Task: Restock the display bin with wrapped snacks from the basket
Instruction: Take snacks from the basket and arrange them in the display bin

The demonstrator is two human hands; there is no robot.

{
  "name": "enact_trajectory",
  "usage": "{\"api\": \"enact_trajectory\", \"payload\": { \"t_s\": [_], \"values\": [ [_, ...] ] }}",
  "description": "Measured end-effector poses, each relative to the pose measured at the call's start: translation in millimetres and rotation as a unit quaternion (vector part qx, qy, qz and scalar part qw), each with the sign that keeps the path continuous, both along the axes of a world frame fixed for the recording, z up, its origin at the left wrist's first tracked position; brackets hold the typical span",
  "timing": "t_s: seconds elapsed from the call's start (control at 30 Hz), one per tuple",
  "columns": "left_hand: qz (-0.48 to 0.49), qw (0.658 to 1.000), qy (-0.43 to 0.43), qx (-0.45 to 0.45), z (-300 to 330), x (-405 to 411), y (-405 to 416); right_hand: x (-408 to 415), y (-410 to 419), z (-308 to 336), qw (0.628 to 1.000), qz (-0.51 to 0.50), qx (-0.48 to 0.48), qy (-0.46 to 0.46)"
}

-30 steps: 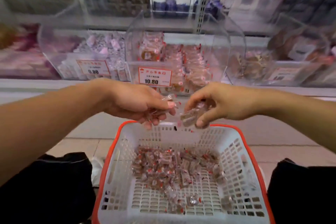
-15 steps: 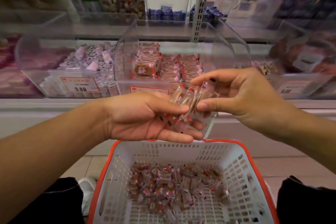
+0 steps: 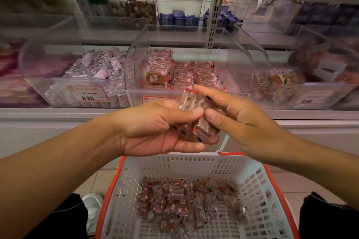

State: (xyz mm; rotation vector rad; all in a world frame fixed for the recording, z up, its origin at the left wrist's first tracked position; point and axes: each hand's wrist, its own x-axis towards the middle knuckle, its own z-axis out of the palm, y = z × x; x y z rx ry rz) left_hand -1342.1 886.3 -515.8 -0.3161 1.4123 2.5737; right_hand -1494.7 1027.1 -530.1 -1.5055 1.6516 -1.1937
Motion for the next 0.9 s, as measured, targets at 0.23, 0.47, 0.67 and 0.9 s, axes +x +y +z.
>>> {"api": "enact_trajectory", "payload": {
  "t_s": [0.23,0.47,0.67,0.9],
  "values": [
    [-0.126,0.982,-0.026,-0.135,11,9,-4,-13,1,40,0.99,0.107,0.073,0.06],
    [0.058,0.974,-0.028,-0.217,45,18,-35,-22,-47,86,0.991,0.087,0.062,0.076],
    [0.416,0.588,-0.085,-0.689,49,49,-88,-37,-126,78,0.983,-0.05,0.106,0.14],
    [0.267,0.59,-0.091,-0.756,28,46,-97,-8,-176,47,0.946,-0.035,0.119,0.301]
  ]
}}
